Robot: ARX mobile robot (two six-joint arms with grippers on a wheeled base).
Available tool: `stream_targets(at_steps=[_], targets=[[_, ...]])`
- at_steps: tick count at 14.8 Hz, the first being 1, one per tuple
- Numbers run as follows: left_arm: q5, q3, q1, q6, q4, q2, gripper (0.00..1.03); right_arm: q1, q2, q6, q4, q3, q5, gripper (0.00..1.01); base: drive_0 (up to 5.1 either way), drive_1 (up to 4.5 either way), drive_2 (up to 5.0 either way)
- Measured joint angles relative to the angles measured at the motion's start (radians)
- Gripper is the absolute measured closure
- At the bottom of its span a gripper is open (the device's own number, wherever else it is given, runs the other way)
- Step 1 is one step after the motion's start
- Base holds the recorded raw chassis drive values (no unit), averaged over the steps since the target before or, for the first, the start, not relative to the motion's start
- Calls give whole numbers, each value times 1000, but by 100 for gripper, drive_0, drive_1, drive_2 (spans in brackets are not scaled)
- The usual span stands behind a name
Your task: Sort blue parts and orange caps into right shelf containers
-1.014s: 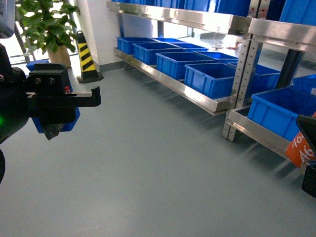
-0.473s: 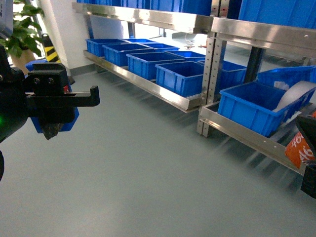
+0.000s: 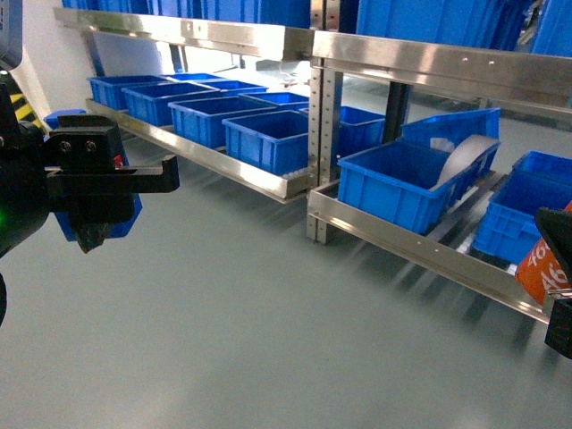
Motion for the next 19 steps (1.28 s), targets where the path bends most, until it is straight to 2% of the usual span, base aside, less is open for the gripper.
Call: stream_targets(at_steps=[19], targets=[[0, 0, 2, 0, 0, 0, 63, 0, 0, 0, 0, 0, 0, 57, -169, -169, -169]])
